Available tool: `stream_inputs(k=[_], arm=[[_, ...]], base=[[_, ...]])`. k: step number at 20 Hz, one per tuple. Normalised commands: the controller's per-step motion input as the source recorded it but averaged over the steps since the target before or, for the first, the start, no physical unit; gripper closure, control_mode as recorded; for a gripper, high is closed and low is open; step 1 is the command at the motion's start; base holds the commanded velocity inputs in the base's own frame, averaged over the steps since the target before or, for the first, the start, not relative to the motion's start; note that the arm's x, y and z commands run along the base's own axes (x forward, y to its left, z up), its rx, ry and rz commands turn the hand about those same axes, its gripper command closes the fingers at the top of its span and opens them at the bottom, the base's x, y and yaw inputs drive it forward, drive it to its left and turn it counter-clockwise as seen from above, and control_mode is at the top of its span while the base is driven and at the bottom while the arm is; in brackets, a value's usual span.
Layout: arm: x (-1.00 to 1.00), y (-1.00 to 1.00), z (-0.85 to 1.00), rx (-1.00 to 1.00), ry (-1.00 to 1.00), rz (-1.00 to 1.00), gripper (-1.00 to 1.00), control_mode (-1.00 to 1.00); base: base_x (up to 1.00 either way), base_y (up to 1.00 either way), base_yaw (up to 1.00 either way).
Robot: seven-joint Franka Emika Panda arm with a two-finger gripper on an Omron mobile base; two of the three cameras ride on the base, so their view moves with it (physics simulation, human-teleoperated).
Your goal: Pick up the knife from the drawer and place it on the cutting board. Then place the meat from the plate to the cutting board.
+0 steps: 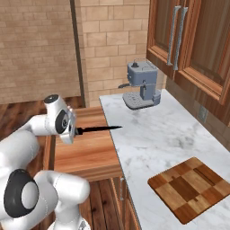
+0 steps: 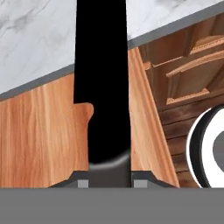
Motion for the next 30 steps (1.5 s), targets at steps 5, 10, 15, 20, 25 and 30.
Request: stream_inputs(k=[5,10,15,20,25,30], arm=[[0.0,-0.88,0.1,0.07,0.02,-0.31,1.0,-1.0],[0.0,-0.95,0.08,0.08,0.04,-0.27,1.0,-1.0],[0.0,-1.0,0.0,0.09,0.03,-0.22,1.0,-1.0],[0.0,-0.95,0.06,0.08,0.02,-0.18,1.0,-1.0],[-0.04,-0.83,0.0,0.02,0.0,-0.12,1.0,-1.0],[-0.14,-0.75,0.0,0.0,0.0,-0.11,1.0,-1.0]], base=[[0.0,0.0,0.0],[0.0,0.0,0.0],[0.0,0.0,0.0],[0.0,0.0,0.0],[0.0,0.0,0.0],[0.0,0.0,0.0]])
